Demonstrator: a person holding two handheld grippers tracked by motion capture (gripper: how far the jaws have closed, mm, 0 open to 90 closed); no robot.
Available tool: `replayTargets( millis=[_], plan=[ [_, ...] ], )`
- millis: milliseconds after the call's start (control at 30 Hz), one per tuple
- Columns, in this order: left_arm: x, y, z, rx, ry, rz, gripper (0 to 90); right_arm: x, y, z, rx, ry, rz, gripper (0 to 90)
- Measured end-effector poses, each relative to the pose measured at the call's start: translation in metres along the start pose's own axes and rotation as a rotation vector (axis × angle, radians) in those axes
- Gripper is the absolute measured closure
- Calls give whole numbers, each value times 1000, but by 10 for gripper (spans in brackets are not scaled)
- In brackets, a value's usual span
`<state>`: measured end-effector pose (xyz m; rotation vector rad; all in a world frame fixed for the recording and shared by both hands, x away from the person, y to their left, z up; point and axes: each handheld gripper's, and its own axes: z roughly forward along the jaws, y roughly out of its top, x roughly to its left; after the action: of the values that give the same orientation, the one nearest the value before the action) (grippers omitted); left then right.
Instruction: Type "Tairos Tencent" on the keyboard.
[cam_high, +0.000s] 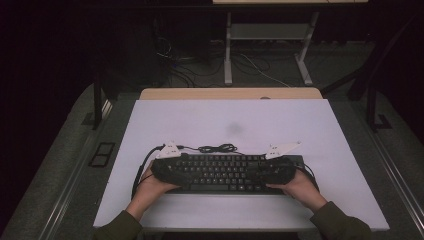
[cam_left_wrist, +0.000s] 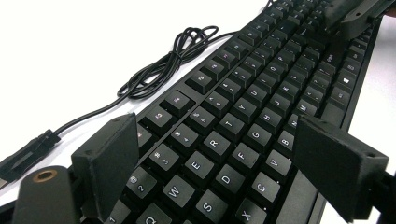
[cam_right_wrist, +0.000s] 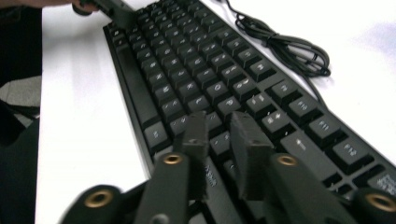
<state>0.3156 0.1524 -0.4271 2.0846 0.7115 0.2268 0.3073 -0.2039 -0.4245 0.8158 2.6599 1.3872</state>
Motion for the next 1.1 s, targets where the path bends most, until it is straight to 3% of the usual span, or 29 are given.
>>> replayTargets(
  millis=[167,300,733,933,1100],
  plan=[
    [-1,0,1,2,1,2,143,2,-5,-3,28,-5,-17,891],
    [-3,2,2,0,4,5,143,1,-8,-4,42,-15,-24,891],
    [-2,7,6,-19,-11,-9,154,-1,-13,4,91,15,-46,892],
    [-3,13,5,-34,-23,-11,229,-4,-15,3,101,6,-46,892],
    [-4,16,8,-29,-61,6,421,-4,-15,3,98,6,-42,892]
  ],
)
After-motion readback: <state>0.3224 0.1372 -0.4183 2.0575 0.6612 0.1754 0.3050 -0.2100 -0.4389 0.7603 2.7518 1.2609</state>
